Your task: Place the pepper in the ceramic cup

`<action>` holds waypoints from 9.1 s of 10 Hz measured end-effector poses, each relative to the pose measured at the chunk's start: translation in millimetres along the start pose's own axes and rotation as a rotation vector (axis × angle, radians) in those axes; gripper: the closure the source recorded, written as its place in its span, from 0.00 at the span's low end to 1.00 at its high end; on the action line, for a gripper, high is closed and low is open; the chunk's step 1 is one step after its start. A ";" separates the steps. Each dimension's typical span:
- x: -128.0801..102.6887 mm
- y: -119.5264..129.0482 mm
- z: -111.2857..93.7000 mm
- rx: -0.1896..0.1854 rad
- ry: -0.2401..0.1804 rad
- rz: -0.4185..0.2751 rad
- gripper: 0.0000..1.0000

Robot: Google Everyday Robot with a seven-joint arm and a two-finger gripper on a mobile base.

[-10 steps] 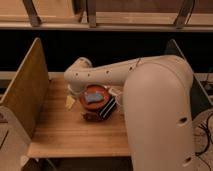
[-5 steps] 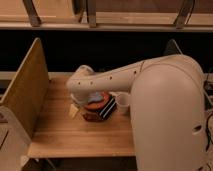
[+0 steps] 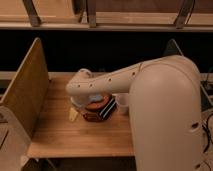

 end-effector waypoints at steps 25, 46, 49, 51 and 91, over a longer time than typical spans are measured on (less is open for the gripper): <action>33.9 -1.3 81.5 -0.123 0.192 0.040 0.20; 45.3 10.9 82.5 -0.121 0.154 -0.131 0.98; 16.1 -32.2 42.8 -0.012 0.058 -0.003 0.98; 7.0 -75.5 6.7 0.069 -0.058 0.136 0.98; 85.9 -211.8 -88.3 0.391 -0.350 0.387 0.46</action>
